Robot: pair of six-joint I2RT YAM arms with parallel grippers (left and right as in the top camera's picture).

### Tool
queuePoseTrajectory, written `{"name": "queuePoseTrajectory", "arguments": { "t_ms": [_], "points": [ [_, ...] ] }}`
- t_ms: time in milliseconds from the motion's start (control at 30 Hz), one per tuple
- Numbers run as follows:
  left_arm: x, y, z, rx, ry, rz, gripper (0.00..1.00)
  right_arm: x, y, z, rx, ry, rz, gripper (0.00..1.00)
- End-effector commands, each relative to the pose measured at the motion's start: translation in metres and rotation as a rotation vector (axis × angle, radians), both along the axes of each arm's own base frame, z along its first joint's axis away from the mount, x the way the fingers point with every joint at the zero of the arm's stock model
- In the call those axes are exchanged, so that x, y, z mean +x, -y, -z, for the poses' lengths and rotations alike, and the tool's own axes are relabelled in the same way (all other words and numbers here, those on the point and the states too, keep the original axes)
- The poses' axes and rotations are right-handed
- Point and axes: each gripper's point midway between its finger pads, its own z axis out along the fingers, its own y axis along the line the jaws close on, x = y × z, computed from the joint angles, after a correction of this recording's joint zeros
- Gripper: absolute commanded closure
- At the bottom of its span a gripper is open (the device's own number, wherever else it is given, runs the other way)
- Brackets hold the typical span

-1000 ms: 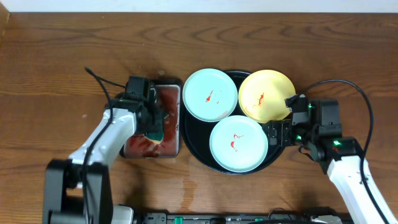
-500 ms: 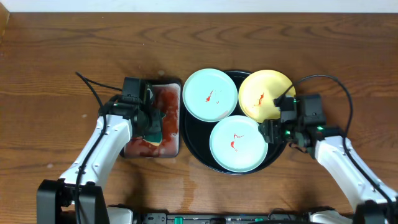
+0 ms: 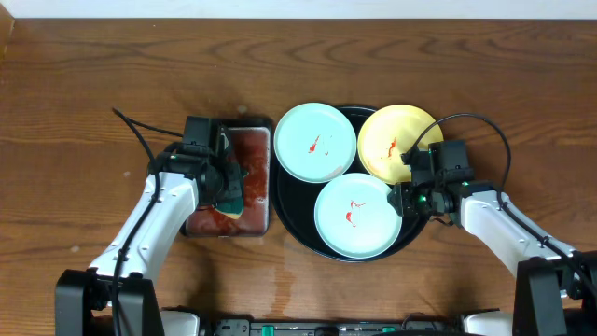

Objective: Clean dirty plates on tray and stack at the side

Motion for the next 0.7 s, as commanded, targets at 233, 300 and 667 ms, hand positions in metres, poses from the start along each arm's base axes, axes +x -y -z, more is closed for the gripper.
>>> {"name": "queuePoseTrajectory", "arguments": {
  "t_ms": [233, 300, 667],
  "points": [
    [-0.0035, -0.0010, 0.0005, 0.000, -0.005, -0.007, 0.92, 0.0048, -0.0019, -0.0030, -0.001, 0.015, -0.005, 0.74],
    [-0.0034, -0.0010, 0.0004, 0.000, -0.005, -0.007, 0.92, 0.0043, -0.0018, -0.0027, -0.001, 0.013, -0.005, 0.74],
    [-0.0026, -0.0009, 0.0002, 0.000, -0.001, -0.007, 0.92, -0.0005, -0.0010, 0.0019, -0.002, 0.004, -0.006, 0.83]
  ]
}}
